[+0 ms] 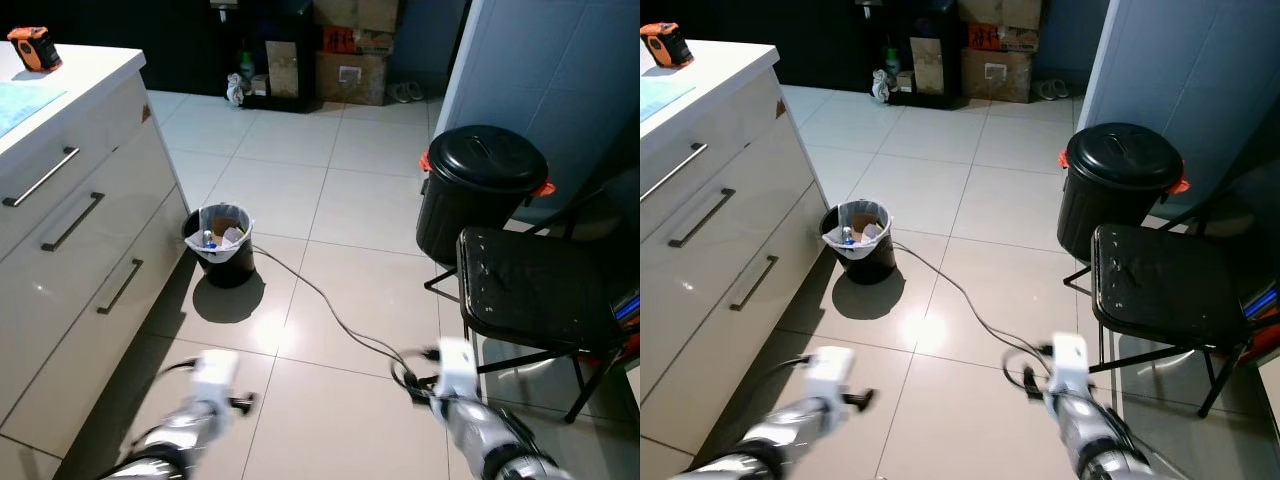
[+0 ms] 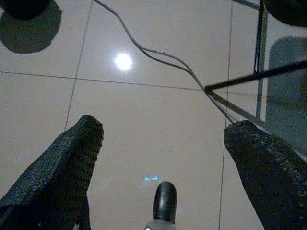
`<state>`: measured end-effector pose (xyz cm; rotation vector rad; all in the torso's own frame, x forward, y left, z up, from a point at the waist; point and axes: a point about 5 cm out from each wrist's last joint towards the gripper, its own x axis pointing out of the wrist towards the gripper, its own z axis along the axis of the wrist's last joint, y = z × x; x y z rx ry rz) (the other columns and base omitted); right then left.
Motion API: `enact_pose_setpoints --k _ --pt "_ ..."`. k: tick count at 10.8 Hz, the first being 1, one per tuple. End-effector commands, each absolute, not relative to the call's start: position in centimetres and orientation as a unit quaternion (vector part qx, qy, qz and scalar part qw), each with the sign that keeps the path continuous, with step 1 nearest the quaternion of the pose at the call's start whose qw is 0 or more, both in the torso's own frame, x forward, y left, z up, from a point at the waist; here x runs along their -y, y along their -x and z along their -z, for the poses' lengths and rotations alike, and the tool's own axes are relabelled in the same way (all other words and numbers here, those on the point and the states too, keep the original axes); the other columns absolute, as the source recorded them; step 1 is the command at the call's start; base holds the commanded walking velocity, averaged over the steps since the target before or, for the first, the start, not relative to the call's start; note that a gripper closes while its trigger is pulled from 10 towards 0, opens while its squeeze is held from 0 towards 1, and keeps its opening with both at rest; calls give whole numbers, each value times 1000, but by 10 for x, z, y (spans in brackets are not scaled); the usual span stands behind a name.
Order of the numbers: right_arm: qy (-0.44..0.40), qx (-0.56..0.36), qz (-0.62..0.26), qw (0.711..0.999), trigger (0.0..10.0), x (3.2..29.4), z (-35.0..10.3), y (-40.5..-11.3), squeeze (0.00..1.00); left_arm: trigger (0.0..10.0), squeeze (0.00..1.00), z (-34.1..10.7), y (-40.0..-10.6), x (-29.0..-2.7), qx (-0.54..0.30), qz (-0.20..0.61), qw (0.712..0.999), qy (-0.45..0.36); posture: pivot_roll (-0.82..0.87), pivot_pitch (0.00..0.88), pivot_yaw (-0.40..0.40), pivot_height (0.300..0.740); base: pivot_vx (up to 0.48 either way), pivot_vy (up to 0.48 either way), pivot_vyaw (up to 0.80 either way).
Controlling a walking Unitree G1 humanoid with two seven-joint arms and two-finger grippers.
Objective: Kitchen organization
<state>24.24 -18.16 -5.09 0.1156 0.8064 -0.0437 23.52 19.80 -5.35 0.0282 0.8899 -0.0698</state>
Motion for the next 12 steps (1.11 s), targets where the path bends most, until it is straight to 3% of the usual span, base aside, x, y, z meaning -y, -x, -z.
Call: enact_pose_setpoints --k 1,2,4,5,7,11,12 --pt "-71 -378 32 923 10000 187 50 -242 0 10000 0 52 -236 -202 -412 15 911 3 28 0 47 740 0 0 0" --pt "-63 -369 37 927 10000 190 49 -242 0 10000 0 48 -237 -208 -375 -7 925 65 34 0 57 740 0 0 0" --pt "2 -392 27 920 10000 189 52 -239 0 10000 0 52 -229 -215 -388 -6 920 42 51 0 86 740 0 0 0" --pt "-12 -399 15 917 10000 186 54 -236 0 10000 0 54 -226 -214 -393 -1 919 42 51 0 86 740 0 0 0" --pt "-13 -389 13 921 10000 186 55 -234 0 10000 0 63 -215 -205 -413 12 910 32 60 0 30 740 0 0 0" --pt "38 -395 -23 917 10000 189 53 -237 0 10000 0 62 -222 -184 -398 12 917 23 32 0 -4 740 0 0 800" --pt "28 -391 -21 920 10000 184 52 -240 0 10000 0 56 -232 -183 -380 18 924 -15 44 0 -2 740 0 0 788"
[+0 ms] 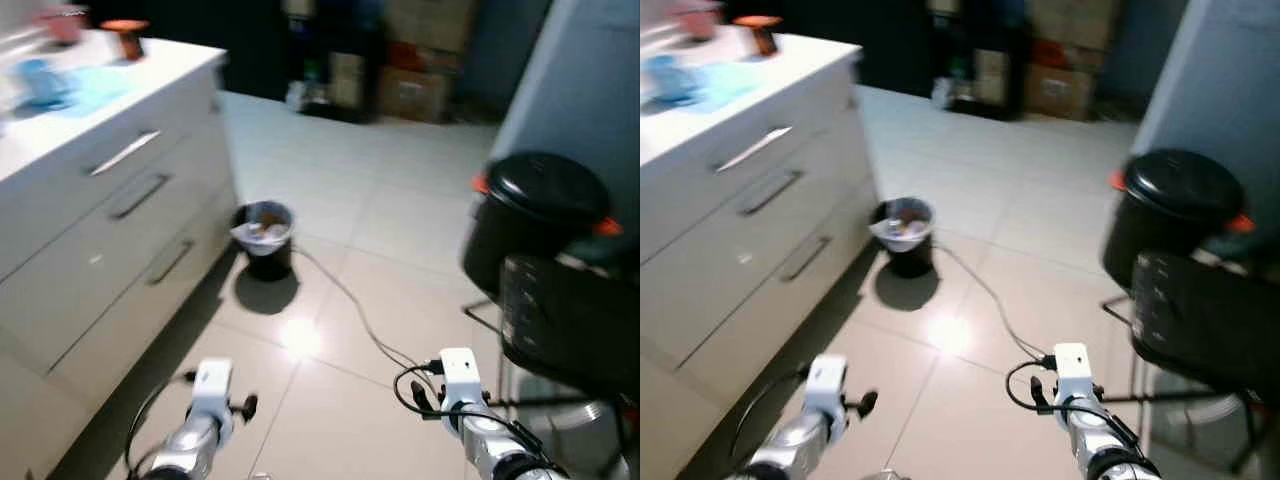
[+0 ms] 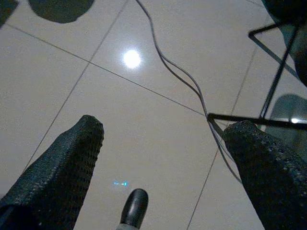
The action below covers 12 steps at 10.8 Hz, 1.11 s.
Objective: Kitchen organization
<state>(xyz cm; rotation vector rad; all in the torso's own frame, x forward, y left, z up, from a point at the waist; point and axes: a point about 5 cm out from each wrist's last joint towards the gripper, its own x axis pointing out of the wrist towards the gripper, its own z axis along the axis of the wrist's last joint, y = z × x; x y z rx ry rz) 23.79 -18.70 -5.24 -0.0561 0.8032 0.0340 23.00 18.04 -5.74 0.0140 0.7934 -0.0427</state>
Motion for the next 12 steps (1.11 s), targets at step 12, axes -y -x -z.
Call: enact_pose_setpoints --k 12 --pt "45 -373 -62 925 10000 162 43 -255 0 10000 0 37 -261 -174 -348 15 937 13 38 0 -1 740 0 0 776"
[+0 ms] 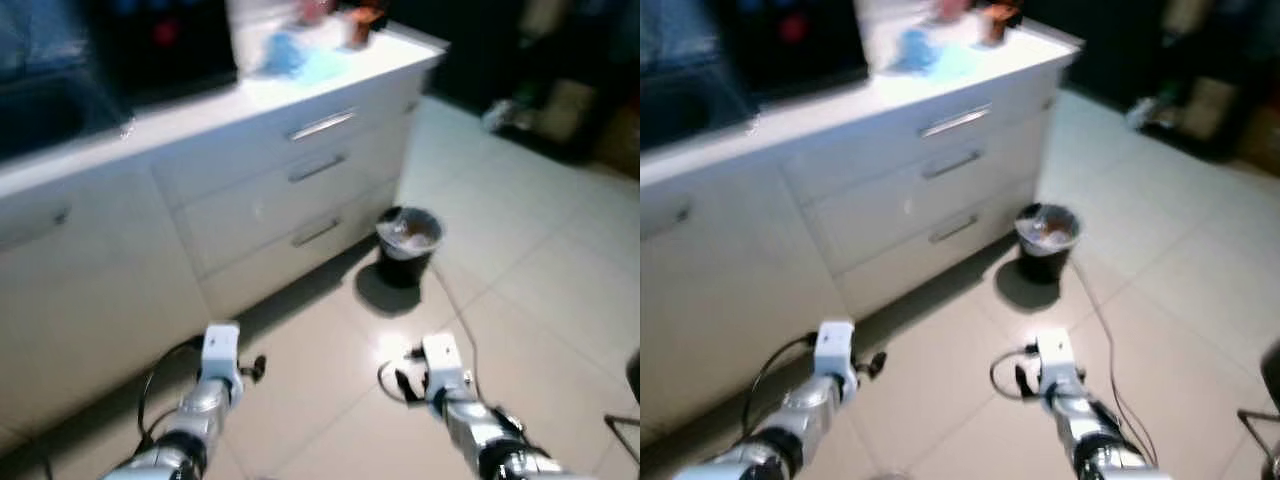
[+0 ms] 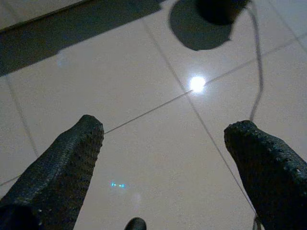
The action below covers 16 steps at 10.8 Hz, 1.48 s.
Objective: Kitchen organization
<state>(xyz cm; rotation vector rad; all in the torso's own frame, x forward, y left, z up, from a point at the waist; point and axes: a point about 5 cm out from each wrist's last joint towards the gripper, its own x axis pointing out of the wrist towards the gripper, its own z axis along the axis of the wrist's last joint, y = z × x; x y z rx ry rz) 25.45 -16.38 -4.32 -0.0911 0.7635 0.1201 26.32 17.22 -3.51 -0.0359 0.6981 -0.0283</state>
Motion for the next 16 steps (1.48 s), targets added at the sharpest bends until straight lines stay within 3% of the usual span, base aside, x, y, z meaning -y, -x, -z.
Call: enact_pose_setpoints --k 1,11,16 --pt "48 -373 -66 924 10000 161 44 -254 0 10000 0 37 -261 -174 -349 13 937 8 39 0 -1 740 0 0 744" --pt "53 -379 -79 921 10000 159 47 -250 0 10000 0 40 -256 -175 -358 13 934 -6 25 0 13 740 0 0 731" --pt "47 -350 -37 935 10000 165 38 -260 0 10000 0 22 -275 -177 -282 10 959 19 29 0 9 740 0 0 93"
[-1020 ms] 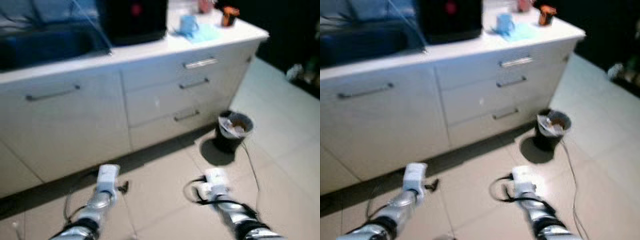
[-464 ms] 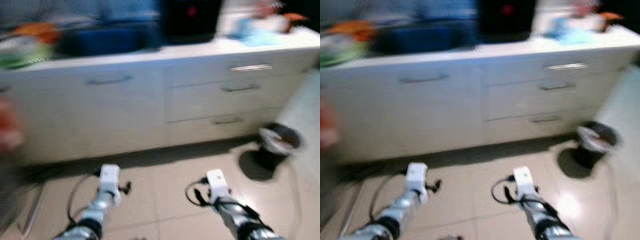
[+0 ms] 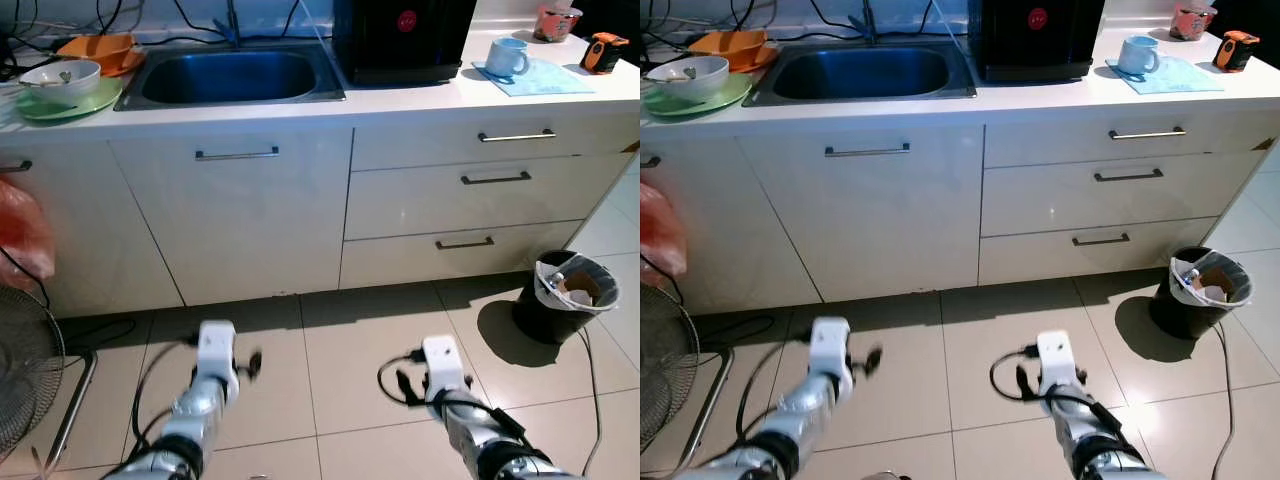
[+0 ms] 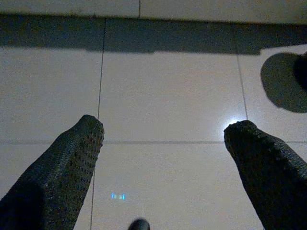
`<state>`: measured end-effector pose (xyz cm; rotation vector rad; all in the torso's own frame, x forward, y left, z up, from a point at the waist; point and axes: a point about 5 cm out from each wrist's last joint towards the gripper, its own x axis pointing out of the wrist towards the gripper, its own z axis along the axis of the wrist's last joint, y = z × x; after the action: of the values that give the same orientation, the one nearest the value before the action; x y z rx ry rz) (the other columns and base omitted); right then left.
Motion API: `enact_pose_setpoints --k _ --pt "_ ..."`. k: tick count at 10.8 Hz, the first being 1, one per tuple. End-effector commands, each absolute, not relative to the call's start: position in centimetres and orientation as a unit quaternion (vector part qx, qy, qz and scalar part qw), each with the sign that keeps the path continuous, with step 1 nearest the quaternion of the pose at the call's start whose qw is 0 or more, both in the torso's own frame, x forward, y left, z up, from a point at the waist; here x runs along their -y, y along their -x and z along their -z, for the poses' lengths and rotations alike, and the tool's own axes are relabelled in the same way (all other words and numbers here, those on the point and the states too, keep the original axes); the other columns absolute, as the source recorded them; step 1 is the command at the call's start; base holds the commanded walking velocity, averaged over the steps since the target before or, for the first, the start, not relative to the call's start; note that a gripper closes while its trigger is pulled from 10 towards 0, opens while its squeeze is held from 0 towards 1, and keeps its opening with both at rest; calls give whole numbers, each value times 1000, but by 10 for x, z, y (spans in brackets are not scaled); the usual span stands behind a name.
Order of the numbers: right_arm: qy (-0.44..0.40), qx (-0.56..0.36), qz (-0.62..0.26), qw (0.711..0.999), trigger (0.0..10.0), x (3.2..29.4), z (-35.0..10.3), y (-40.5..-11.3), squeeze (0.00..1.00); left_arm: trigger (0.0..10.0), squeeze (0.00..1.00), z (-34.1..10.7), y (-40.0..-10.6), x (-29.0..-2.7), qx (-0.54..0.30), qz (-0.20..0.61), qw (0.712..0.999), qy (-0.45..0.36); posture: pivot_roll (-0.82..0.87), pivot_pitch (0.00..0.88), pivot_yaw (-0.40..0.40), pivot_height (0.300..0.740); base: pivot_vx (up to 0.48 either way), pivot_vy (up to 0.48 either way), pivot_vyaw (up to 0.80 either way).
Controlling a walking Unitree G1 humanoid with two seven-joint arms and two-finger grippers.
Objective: Kitchen organization
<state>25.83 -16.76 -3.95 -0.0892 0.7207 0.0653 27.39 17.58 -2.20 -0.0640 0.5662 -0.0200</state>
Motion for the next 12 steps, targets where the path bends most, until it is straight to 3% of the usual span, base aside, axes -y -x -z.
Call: enact_pose_setpoints --k 1,2,3,6,7,8,10,12 --pt "36 -296 -23 954 10000 166 19 -282 0 10000 0 1 -294 -176 -223 11 973 50 29 0 7 740 0 0 0" --pt "65 -269 -41 960 10000 163 9 -291 0 10000 0 -8 -301 -178 -197 6 979 59 28 0 8 740 0 0 0" --pt "-14 -231 -65 971 10000 156 -6 -304 0 10000 0 -27 -313 -178 -139 3 987 75 34 0 7 740 292 0 0" --pt "-15 -185 -66 980 10000 151 -17 -308 0 10000 0 -50 -314 -169 -58 20 995 78 36 0 0 740 376 0 0" --pt "26 -109 -53 992 10000 153 -37 -312 0 10000 0 -69 -314 -173 -17 19 996 80 30 0 0 740 401 0 0" --pt "59 -87 -45 993 10000 156 -43 -314 0 10000 0 -76 -315 -175 -6 15 996 87 30 0 0 740 386 0 0" --pt "5 -62 -48 997 10000 171 -68 -320 0 10000 0 -102 -310 -174 38 23 996 84 28 0 -5 740 394 0 0" --pt "8 -44 -30 999 10000 175 -82 -322 0 10000 0 -103 -300 -178 33 18 996 80 28 0 -1 740 431 0 0"
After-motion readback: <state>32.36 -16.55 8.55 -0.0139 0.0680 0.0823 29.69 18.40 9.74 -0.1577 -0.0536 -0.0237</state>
